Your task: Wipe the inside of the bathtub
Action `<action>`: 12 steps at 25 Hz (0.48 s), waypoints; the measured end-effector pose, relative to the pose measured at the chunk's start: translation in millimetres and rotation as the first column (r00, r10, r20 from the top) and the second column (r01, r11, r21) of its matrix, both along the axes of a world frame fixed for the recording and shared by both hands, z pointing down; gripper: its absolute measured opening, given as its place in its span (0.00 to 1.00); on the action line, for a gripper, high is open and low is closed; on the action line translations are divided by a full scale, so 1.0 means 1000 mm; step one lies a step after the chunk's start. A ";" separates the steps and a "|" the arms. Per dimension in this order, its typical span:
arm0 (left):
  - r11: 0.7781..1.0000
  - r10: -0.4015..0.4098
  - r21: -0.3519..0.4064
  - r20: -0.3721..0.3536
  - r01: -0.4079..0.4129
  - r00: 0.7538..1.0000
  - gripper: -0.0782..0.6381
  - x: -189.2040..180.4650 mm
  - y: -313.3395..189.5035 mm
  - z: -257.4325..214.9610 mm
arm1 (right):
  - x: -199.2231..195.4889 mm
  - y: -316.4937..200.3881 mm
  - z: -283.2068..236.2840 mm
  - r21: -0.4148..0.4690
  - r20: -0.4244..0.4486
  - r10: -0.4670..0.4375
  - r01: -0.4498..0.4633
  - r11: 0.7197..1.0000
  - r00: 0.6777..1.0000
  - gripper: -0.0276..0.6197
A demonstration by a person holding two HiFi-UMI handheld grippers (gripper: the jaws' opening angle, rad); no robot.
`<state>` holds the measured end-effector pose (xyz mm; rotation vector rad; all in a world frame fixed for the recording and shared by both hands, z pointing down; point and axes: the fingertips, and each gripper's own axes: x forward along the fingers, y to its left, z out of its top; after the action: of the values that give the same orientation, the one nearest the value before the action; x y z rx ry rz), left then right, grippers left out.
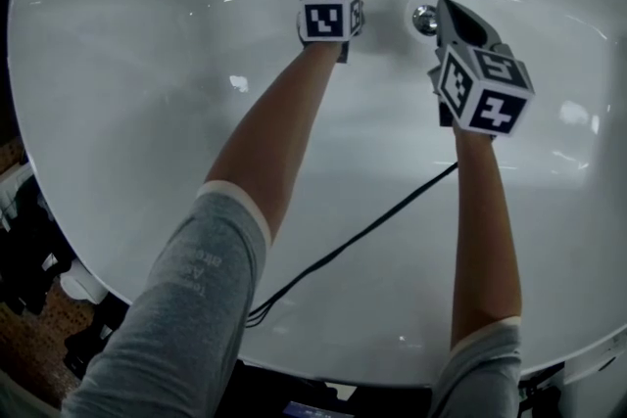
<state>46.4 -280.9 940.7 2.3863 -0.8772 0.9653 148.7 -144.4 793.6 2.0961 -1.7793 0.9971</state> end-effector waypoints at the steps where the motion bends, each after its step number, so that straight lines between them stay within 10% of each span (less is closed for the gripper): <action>1: 1.000 0.008 -0.011 0.001 -0.008 1.000 0.24 0.006 0.007 0.004 | 0.001 0.002 0.001 -0.003 -0.001 0.001 -0.001 1.000 1.000 0.05; 12: 0.981 0.195 -0.024 0.032 -0.195 0.980 0.24 0.060 0.056 0.005 | -0.004 0.003 0.003 -0.022 -0.025 -0.027 0.026 0.999 0.999 0.05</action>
<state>106.4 -225.4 946.1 2.4797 -0.6500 1.0858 144.3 -141.5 796.2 2.0576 -1.7718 0.9746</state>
